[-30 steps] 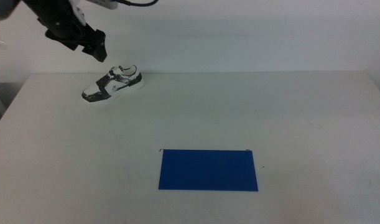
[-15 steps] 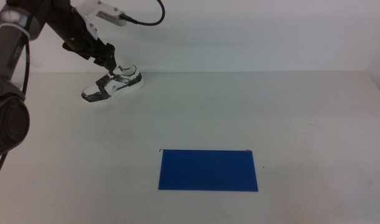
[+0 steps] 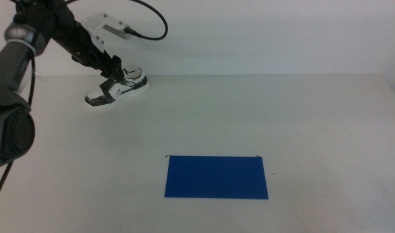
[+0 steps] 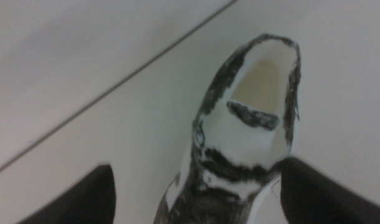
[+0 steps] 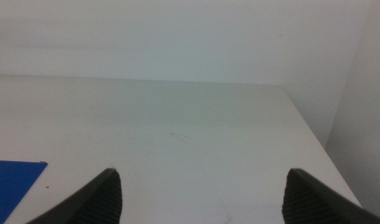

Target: Use one arm to grab the shoe from the table and place it on the mat.

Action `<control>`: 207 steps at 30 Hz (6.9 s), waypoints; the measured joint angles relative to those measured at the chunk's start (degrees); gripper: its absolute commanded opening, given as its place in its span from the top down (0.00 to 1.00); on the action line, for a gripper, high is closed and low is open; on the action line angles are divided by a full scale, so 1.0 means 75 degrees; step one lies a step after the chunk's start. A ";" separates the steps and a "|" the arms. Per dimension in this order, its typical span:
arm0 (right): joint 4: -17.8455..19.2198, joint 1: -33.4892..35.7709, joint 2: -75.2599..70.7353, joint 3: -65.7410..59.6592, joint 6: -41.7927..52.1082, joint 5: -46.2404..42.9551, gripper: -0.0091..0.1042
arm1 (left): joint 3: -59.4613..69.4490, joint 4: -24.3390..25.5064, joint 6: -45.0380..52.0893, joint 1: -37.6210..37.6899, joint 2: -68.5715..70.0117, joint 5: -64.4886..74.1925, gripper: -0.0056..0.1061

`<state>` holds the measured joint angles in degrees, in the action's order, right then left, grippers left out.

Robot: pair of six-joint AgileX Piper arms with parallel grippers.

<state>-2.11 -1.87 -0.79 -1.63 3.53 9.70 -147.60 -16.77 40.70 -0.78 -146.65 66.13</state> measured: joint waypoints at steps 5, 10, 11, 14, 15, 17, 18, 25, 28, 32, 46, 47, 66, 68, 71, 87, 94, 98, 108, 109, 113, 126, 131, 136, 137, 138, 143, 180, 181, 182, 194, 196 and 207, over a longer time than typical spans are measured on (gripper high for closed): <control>0.0000 0.0000 0.0000 0.0000 0.0000 0.0000 0.33 | -0.0023 -0.0166 0.0111 0.0000 -0.0136 -0.0045 0.16; 0.0000 0.0000 0.0000 0.0000 0.0000 0.0000 0.33 | -0.0075 -0.0431 0.0166 0.0000 -0.0245 -0.0189 0.16; 0.0000 0.0000 0.0000 0.0000 0.0000 0.0000 0.33 | -0.0075 -0.0494 0.0166 0.0000 -0.0262 -0.0203 0.16; 0.0000 0.0000 0.0000 0.0000 0.0000 0.0000 0.33 | -0.0068 -0.0488 0.0200 0.0000 -0.0368 -0.0046 0.16; 0.0000 0.0000 0.0000 0.0000 0.0000 0.0000 0.33 | -0.0068 -0.0488 0.0212 0.0000 -0.0418 0.0016 0.16; 0.0000 0.0000 0.0000 0.0000 0.0000 0.0000 0.33 | -0.0061 -0.0448 0.0217 0.0000 -0.0449 0.0062 0.16; 0.0000 0.0000 0.0000 0.0000 0.0000 0.0000 0.33 | -0.0061 -0.0420 0.0220 0.0000 -0.0449 0.0064 0.16; 0.0000 0.0000 0.0000 0.0000 0.0000 0.0000 0.33 | -0.0060 -0.0620 0.0244 0.0000 -0.0483 0.0022 0.16; 0.0000 0.0000 0.0000 0.0000 0.0000 0.0000 0.33 | -0.0060 -0.0764 0.0244 0.0000 -0.0554 -0.0028 0.16; 0.0000 0.0000 0.0000 0.0000 0.0000 0.0000 0.33 | -0.0053 -0.0783 0.0253 0.0000 -0.0630 -0.0151 0.16; 0.0000 0.0000 0.0000 0.0000 0.0000 0.0000 0.33 | -0.0053 -0.1121 0.0355 0.0007 -0.0630 -0.0504 0.38; 0.0000 0.0000 0.0000 0.0000 0.0000 0.0000 0.33 | -0.0053 -0.1128 0.0348 0.0007 -0.0630 -0.0485 0.38; 0.0000 0.0000 0.0000 0.0000 0.0000 0.0000 0.33 | 0.0102 -0.1151 0.0341 0.0022 -0.0766 -0.0628 0.64; 0.0000 0.0000 0.0000 0.0000 0.0000 0.0000 0.33 | 0.0102 -0.1154 0.0416 0.0022 -0.0766 -0.0591 0.71; 0.0000 0.0000 0.0000 0.0000 0.0000 0.0000 0.33 | 0.0102 -0.1161 0.0582 0.0022 -0.0725 -0.0312 0.73; 0.0000 0.0000 0.0000 0.0000 0.0000 0.0000 0.33 | 0.0558 -0.0717 0.0126 0.0050 0.0899 0.0693 0.67; 0.0000 0.0000 0.0000 0.0000 0.0000 0.0000 0.33 | 0.2444 -0.0348 -0.0051 0.0415 0.2688 0.0693 0.67; 0.0000 0.0000 0.0000 0.0000 0.0000 0.0000 0.33 | 0.3873 -0.0322 -0.0051 0.0643 0.3828 0.0693 0.67; 0.0000 0.0000 0.0000 0.0000 0.0000 0.0000 0.33 | 0.7972 -0.0296 -0.0239 0.1632 0.6777 -0.0838 0.67; 0.0000 0.0000 0.0000 0.0000 0.0000 0.0000 0.33 | 0.8279 -0.0296 -0.0328 0.1749 0.6987 -0.0951 0.67; 0.0000 0.0000 0.0000 0.0000 0.0000 0.0000 0.33 | 0.9072 -0.0256 -0.0494 0.2179 0.7510 -0.1144 0.67; 0.0000 0.0000 0.0000 0.0000 0.0000 0.0000 0.33 | 0.8993 0.0381 -0.1267 0.3784 0.7096 -0.1408 0.71; 0.0000 0.0000 0.0000 0.0000 0.0000 0.0000 0.33 | 0.8464 0.0437 -0.1324 0.4327 0.6368 -0.1434 0.72; 0.0000 0.0000 0.0000 0.0000 0.0000 0.0000 0.33 | 0.7938 0.0446 -0.1333 0.4743 0.5615 -0.1499 0.72; 0.0000 0.0000 0.0000 0.0000 0.0000 0.0000 0.33 | 0.7877 0.0446 -0.1333 0.4788 0.5505 -0.1512 0.72; 0.0000 0.0000 0.0000 0.0000 0.0000 0.0000 0.33 | 0.7815 0.0446 -0.1311 0.4846 0.5376 -0.1561 0.72; 0.0000 0.0000 0.0000 0.0000 0.0000 0.0000 0.33 | 0.7739 0.0412 -0.0990 0.5005 0.5017 -0.1863 0.72; 0.0000 0.0000 0.0000 0.0000 0.0000 0.0000 0.33 | 0.7708 -0.0099 0.2987 0.4828 0.4298 -0.1492 0.72; 0.0000 0.0000 0.0000 0.0000 0.0000 0.0000 0.33 | 0.7708 -0.0099 0.2987 0.4825 0.4240 -0.1507 0.72; 0.0000 0.0000 0.0000 0.0000 0.0000 0.0000 0.33 | 0.7708 -0.0106 0.2987 0.4825 0.4186 -0.1522 0.72; 0.0000 0.0000 0.0000 0.0000 0.0000 0.0000 0.33 | 0.7708 -0.0152 0.3007 0.4825 0.3937 -0.1912 0.72; 0.0000 0.0000 0.0000 0.0000 0.0000 0.0000 0.33 | 0.7708 -0.0180 0.3007 0.4825 0.3937 -0.1937 0.72; 0.0000 0.0000 0.0000 0.0000 0.0000 0.0000 0.33 | 0.7708 -0.0276 0.3346 0.4825 0.3937 -0.1821 0.70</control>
<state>-2.11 -1.87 -0.79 -1.63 3.53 9.70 -89.80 -18.84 65.80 35.41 -117.12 52.48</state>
